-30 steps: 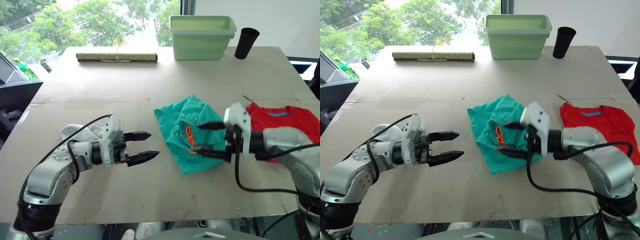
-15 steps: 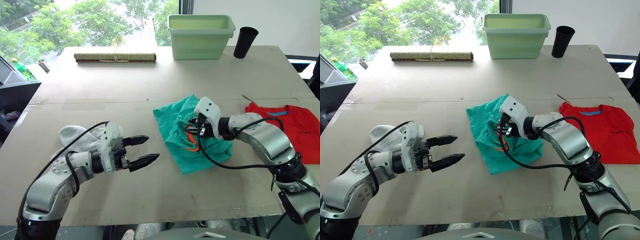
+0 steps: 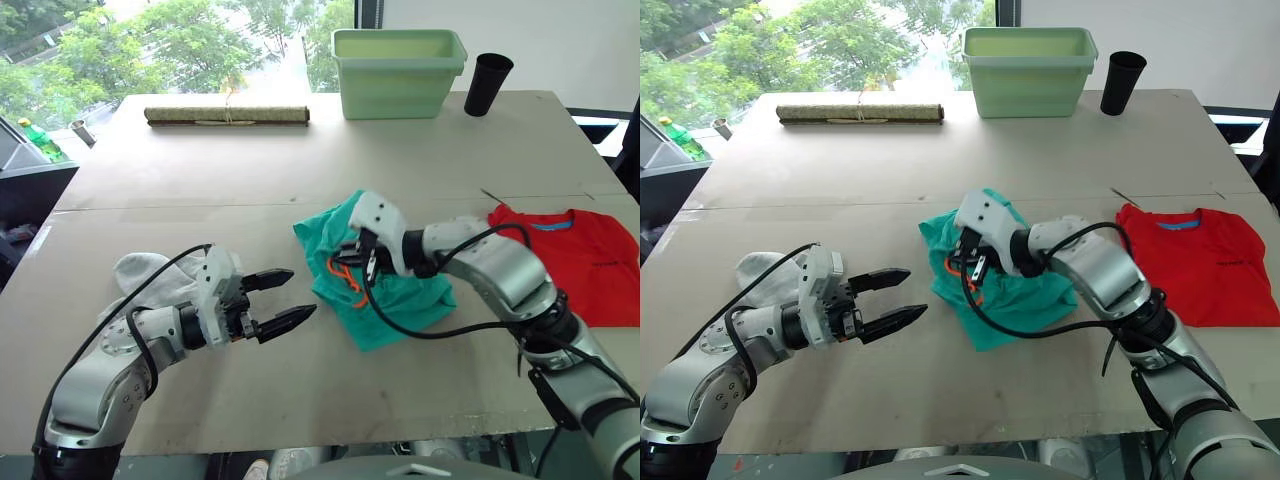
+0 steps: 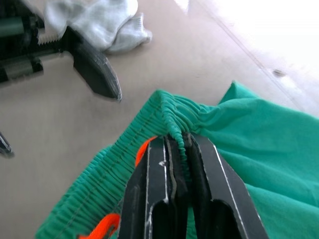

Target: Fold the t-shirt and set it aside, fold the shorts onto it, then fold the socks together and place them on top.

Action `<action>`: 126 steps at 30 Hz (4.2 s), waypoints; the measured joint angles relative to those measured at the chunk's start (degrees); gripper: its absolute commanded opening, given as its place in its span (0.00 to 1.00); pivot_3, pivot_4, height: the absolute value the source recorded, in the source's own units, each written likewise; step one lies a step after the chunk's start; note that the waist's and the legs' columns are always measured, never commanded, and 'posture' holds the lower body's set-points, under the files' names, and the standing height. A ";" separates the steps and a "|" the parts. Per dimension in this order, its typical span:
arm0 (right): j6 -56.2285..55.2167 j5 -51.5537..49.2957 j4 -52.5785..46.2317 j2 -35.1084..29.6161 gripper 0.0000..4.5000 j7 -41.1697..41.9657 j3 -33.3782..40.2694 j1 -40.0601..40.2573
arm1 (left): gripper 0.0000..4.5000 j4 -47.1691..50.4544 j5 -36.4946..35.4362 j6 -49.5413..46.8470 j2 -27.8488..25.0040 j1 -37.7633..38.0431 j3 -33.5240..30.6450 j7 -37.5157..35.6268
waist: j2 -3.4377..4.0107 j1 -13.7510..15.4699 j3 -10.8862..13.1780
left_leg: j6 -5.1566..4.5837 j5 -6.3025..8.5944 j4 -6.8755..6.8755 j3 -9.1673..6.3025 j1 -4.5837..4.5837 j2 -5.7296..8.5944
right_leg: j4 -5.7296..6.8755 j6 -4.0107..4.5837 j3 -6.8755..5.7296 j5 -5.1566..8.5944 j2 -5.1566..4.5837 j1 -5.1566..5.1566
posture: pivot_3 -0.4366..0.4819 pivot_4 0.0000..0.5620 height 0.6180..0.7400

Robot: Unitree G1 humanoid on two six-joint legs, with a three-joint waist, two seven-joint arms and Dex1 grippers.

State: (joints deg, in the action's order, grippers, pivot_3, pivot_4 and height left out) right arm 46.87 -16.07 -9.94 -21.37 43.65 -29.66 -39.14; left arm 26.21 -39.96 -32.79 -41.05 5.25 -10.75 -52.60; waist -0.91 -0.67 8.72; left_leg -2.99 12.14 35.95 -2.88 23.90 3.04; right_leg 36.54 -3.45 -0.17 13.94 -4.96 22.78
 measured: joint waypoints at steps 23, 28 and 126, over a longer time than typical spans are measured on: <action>11.06 -13.06 0.77 -6.32 0.99 -7.73 26.11 2.46 | 1.00 -0.08 -2.08 0.03 1.59 -2.33 -0.80 -0.94 | 0.08 -0.04 0.05 | -0.01 0.00 -0.01 0.04 -0.02 0.00 | 0.00 0.08 0.06 0.04 -0.04 -0.02 | 0.48 0.27 0.93; 7.64 -8.35 14.34 -0.90 0.99 -5.67 17.30 -0.93 | 1.00 1.95 -2.45 0.24 0.50 -0.03 -2.77 -0.65 | 0.11 -0.55 0.06 | -0.01 -0.01 -0.16 0.10 -0.04 -0.03 | 0.01 0.01 0.13 0.00 0.01 0.05 | 0.48 0.27 0.93; -4.70 8.86 35.92 -38.16 0.44 -0.14 36.30 15.22 | 1.00 -0.41 -1.97 0.97 11.53 -20.89 18.91 -7.17 | 0.73 1.52 0.32 | -0.16 0.07 0.34 0.19 -0.02 -0.06 | -0.55 -0.08 -0.16 -0.01 0.11 -0.64 | 0.48 0.27 0.93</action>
State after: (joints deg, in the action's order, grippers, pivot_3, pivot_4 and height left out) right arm 42.17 -7.21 25.97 -59.53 43.51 6.64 -23.92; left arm 25.80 -41.93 -31.82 -29.52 -15.64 8.16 -59.77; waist -0.18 0.85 9.04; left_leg -3.14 12.21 36.29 -2.69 23.88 2.97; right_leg 35.99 -3.53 -0.34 13.92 -4.85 22.14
